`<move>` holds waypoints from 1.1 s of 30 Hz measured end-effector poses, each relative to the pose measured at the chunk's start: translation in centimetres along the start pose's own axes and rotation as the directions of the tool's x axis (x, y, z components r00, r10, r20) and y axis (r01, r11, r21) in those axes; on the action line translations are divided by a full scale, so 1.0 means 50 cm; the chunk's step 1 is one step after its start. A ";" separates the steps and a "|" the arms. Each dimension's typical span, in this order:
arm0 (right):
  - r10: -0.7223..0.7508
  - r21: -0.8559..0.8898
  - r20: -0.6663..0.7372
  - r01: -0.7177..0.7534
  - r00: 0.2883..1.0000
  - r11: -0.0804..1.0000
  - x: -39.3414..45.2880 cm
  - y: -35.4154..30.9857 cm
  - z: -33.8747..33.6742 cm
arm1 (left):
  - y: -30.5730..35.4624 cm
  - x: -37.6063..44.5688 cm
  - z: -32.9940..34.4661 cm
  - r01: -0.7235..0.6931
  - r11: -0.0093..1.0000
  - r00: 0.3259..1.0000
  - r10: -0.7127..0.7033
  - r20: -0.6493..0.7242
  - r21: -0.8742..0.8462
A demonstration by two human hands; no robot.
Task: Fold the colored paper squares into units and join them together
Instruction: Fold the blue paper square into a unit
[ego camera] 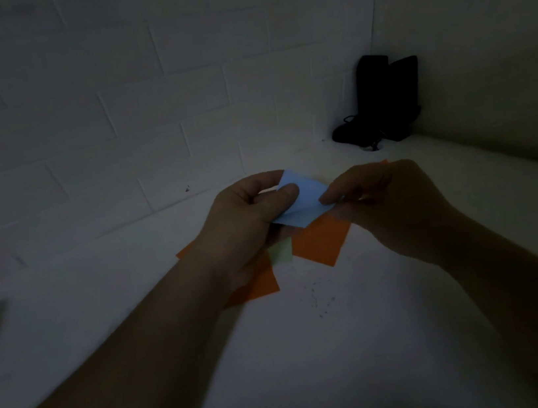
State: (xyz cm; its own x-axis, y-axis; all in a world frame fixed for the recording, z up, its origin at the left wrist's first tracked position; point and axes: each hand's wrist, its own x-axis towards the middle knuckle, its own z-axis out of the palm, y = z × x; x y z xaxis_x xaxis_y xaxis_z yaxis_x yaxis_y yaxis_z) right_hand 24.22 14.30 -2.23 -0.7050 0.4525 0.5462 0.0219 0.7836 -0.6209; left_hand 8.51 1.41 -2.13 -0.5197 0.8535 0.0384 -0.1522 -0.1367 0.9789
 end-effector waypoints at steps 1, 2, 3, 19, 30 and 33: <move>-0.022 0.013 -0.012 0.022 1.000 1.000 0.001 0.001 0.000 | 0.000 0.000 0.001 0.005 1.000 1.000 -0.005 0.005 0.003; -0.038 0.033 -0.023 0.039 0.999 0.999 0.002 0.002 -0.001 | 0.000 0.000 0.002 0.010 1.000 1.000 -0.010 0.008 0.006; -0.045 0.052 -0.032 0.047 0.998 0.998 0.003 0.002 -0.002 | 0.000 0.000 0.003 0.017 1.000 1.000 -0.017 0.010 0.001; 0.182 0.455 -0.048 -0.140 0.982 0.879 0.003 0.000 0.007 | 0.003 -0.013 0.012 -0.002 1.000 0.996 0.004 0.085 -0.025; 0.242 0.372 -0.144 -0.174 0.960 0.912 0.007 0.003 0.009 | 0.006 -0.016 0.023 -0.049 0.998 0.999 0.049 -0.002 0.048; 0.249 0.349 -0.163 -0.180 0.955 0.920 0.008 0.005 0.009 | -0.003 -0.018 0.018 -0.208 0.932 0.977 0.215 0.009 0.297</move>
State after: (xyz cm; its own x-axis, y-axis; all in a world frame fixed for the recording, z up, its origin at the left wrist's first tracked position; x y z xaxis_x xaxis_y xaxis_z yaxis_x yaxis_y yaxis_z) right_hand 23.65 14.50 -2.42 -0.5524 0.6963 0.4583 -0.1001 0.4904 -0.8657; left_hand 9.75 1.10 -2.14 -0.5331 0.8085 0.2494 0.2158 -0.1550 0.9640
